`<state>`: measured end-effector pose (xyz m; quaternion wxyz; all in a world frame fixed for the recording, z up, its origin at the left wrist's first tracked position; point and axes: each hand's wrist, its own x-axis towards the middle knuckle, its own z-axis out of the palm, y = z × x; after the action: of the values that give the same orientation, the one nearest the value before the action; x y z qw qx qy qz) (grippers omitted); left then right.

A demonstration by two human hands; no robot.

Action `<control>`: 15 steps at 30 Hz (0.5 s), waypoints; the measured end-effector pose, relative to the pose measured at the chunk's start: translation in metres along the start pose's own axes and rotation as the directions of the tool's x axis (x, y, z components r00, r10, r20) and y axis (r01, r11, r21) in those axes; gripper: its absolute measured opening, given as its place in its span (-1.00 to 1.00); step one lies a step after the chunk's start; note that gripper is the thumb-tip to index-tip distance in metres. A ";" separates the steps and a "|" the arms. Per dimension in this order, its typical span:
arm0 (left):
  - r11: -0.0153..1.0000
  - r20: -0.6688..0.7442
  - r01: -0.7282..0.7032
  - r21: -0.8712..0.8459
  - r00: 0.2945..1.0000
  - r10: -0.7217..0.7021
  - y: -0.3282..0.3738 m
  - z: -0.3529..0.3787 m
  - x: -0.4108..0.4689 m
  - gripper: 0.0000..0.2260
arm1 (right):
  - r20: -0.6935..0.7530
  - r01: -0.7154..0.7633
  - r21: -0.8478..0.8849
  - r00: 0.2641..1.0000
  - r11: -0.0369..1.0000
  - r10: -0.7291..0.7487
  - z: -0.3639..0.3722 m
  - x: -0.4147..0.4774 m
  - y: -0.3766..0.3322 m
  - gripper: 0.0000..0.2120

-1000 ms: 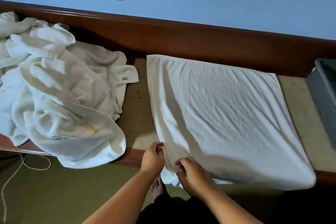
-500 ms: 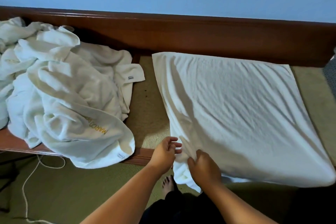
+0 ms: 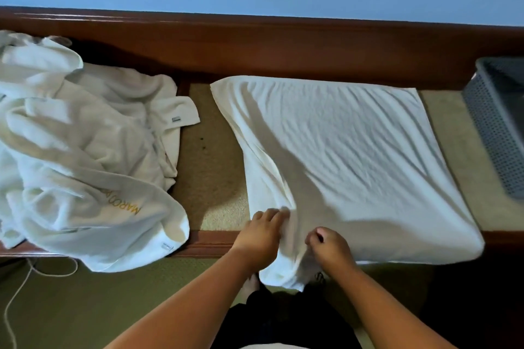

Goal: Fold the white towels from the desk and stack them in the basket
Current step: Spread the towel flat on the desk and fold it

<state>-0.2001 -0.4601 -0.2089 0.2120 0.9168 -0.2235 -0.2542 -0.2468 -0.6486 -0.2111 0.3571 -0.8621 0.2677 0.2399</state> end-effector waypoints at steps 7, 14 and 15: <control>0.998 0.147 -0.070 0.008 0.987 0.068 -0.002 0.000 0.001 -0.39 | -0.056 0.031 0.154 0.998 0.988 -0.023 -0.005 -0.002 -0.008 -0.88; 0.754 0.085 0.213 -0.622 0.975 -0.205 0.002 -0.007 0.002 -0.52 | -0.041 -0.064 0.273 0.996 0.960 0.078 -0.005 0.019 -0.020 -0.70; 0.724 0.101 0.239 -0.647 0.968 -0.230 0.001 -0.010 0.001 -0.55 | -0.049 -0.036 0.249 0.998 0.968 0.049 -0.006 0.020 -0.022 -0.70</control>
<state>-0.1942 -0.4593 -0.2011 0.4837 0.8035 -0.0045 -0.3470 -0.2165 -0.6458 -0.2089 0.4494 -0.8110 0.3237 0.1885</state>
